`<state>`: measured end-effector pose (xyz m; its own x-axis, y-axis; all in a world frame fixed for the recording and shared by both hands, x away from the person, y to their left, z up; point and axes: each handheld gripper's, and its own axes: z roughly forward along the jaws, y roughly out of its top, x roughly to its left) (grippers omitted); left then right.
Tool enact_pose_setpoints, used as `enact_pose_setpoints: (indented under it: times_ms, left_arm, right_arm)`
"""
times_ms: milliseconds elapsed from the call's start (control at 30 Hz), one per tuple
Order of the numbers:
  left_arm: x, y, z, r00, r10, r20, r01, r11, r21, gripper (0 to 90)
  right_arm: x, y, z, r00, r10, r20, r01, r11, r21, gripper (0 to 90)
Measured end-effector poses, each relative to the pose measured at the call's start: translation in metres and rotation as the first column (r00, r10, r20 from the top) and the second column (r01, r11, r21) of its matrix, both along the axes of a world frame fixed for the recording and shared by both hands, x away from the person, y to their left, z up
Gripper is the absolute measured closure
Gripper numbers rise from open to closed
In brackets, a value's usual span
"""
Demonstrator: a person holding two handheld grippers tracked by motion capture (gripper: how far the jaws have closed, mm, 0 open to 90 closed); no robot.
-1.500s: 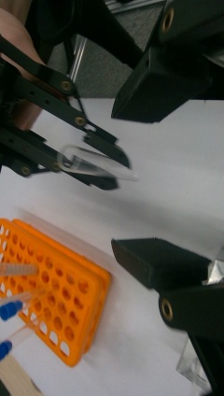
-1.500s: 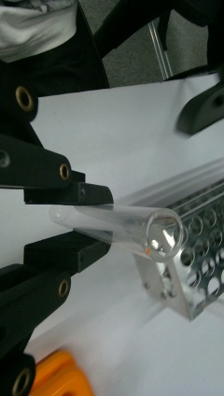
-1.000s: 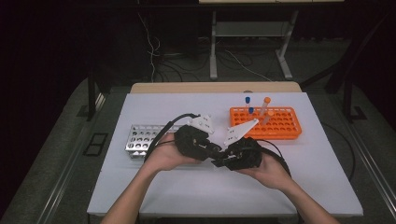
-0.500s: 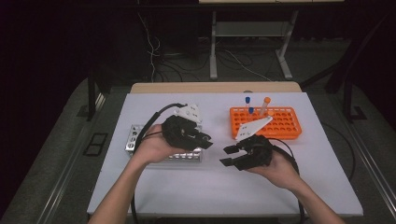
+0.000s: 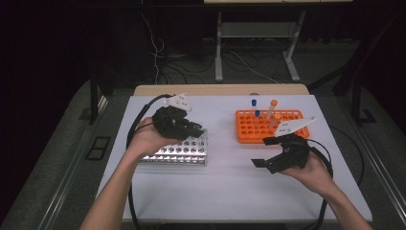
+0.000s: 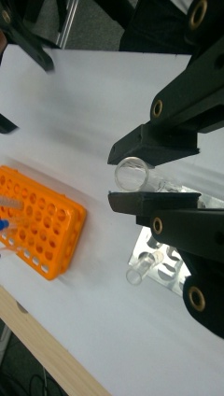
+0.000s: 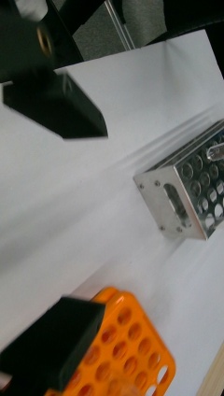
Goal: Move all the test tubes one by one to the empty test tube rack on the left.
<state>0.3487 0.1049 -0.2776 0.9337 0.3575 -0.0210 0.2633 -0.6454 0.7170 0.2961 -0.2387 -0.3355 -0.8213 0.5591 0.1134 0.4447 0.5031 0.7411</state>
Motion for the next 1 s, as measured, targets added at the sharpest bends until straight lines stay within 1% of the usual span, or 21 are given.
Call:
enact_pose_setpoints:
  times_ms: [33, 67, 100, 167, 267, 467, 700, 800, 1000]
  left_arm:
    - [0.002, 0.001, 0.000, 1.0000, 0.007, 0.002, -0.007, 1.0000, -0.001, 74.5]
    - [0.003, 0.002, -0.001, 0.9999, 0.010, 0.002, -0.010, 1.0000, 0.000, 74.5]
    - [0.005, 0.002, -0.001, 0.9999, 0.013, 0.005, -0.014, 0.9999, 0.008, 74.5]
    - [0.009, 0.003, -0.002, 0.9997, 0.021, 0.010, -0.022, 0.9996, 0.018, 74.5]
    - [0.014, 0.005, -0.002, 0.9993, 0.030, 0.023, -0.030, 0.9994, 0.018, 74.5]
    - [0.026, 0.005, -0.004, 0.9984, 0.045, 0.033, -0.046, 0.9984, 0.031, 74.6]
    - [0.037, 0.010, -0.009, 0.9951, 0.082, 0.054, -0.084, 0.9962, 0.023, 74.6]
    - [0.041, 0.012, -0.010, 0.9933, 0.104, 0.051, -0.104, 0.9946, 0.005, 74.6]
    - [0.051, 0.012, -0.017, 0.9916, 0.121, 0.045, -0.121, 0.9926, 0.006, 74.6]
  right_arm:
    - [0.000, -0.004, 0.000, 0.9999, -0.013, 0.005, 0.013, 1.000, 0.003, 10.6]
    - [0.000, -0.007, 0.001, 0.9997, -0.024, 0.006, 0.024, 1.000, -0.001, 7.0]
    - [0.001, -0.010, 0.001, 0.9995, -0.030, 0.005, 0.030, 1.000, -0.007, 0.0]
    - [0.001, -0.017, 0.001, 0.9989, -0.047, 0.004, 0.047, 0.999, -0.011, 0.3]
    - [0.002, -0.026, 0.001, 0.9979, -0.065, 0.000, 0.065, 0.998, -0.007, 0.3]
    - [0.003, -0.040, -0.001, 0.9965, -0.083, -0.011, 0.083, 0.996, -0.015, 0.3]
    - [0.007, -0.054, -0.007, 0.9925, -0.116, -0.038, 0.116, 0.993, -0.006, 0.3]
    - [0.011, -0.059, -0.009, 0.9915, -0.123, -0.041, 0.123, 0.992, -0.001, 0.3]
    - [0.021, -0.065, -0.013, 0.9909, -0.125, -0.051, 0.125, 0.992, 0.006, 0.3]
